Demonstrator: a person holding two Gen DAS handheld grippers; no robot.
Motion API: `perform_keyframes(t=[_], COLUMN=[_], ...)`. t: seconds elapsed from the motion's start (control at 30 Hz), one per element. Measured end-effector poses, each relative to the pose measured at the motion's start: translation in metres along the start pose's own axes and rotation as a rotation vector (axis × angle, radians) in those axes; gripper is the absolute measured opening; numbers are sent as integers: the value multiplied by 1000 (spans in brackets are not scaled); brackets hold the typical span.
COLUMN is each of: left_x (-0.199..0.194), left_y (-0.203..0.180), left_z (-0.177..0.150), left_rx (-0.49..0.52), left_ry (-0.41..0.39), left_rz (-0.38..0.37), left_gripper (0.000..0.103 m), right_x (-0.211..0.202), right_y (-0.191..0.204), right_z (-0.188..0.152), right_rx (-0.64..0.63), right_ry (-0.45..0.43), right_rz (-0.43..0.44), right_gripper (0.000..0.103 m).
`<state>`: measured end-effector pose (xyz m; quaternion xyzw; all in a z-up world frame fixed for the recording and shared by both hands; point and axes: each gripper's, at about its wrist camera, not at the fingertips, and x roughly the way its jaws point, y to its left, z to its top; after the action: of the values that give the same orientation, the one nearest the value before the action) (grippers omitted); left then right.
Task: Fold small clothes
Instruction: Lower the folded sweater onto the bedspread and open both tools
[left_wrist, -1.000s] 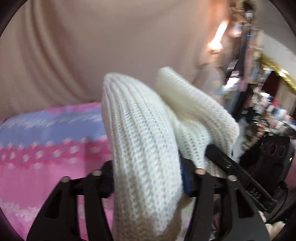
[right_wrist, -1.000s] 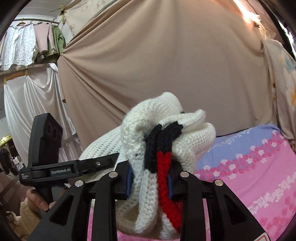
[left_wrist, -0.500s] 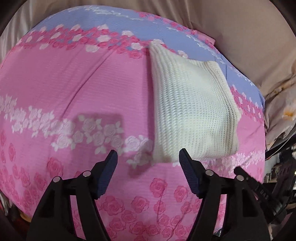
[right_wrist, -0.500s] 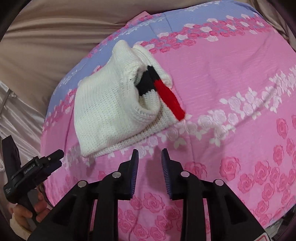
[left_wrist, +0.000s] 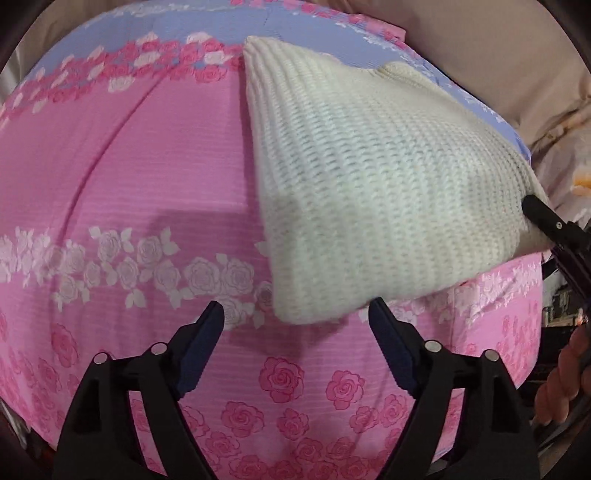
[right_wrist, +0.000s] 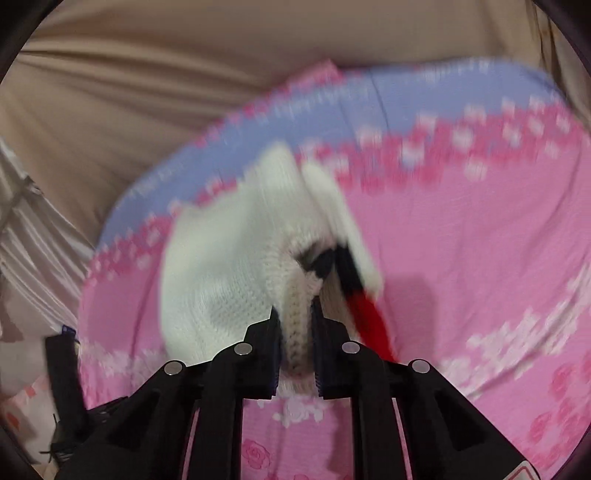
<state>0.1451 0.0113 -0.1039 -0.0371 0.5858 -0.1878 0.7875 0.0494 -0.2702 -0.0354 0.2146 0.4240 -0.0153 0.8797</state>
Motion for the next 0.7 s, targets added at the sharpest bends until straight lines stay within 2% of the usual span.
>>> perform_keyframes(t=[0.03,0.1,0.17,0.27,0.3,0.33,0.4,0.43,0.47,0.5,0.6,0.67,0.7], left_x=[7,23,33,30,29,29,26,24,19,12,-10,-5,7], left_y=[-2,-5,-2,11,16,22,27,27,27,28,34,40,44], left_z=[-2,-3,-6,-5,-4,0,6,10,14,17,26,27,24], left_rx=[13,20,24,-8,-35,-65,-72,-61,-53,-54,-34,-24,-19], left_ry=[13,61,73,23,20,20,14,14,13,1,-35,-3,40], left_rz=[18,57,99,147,137,124,116,114,110,105,152,176,199], left_gripper=[80,80,80,80,80,79,66,55,45,39,39,44,45], right_x=[6,52,74,60,58,60,79,93,93,89,53,47,55], right_y=[-6,-27,-34,-27,-27,-27,-31,-37,-38,-37,-17,-10,-11], right_z=[-2,-20,-32,-26,-26,-25,-30,-34,-32,-29,-16,-22,-29], right_rx=[-4,2,20,28,23,15,16,54,85,103,76,43,38], right_ry=[21,214,288,204,184,173,241,305,296,290,189,168,200], right_rz=[-21,-68,-74,-100,-119,-137,-113,-58,-32,-1,86,73,46], right_gripper=[13,14,17,38,54,61,59,47,41,23,20,20,23])
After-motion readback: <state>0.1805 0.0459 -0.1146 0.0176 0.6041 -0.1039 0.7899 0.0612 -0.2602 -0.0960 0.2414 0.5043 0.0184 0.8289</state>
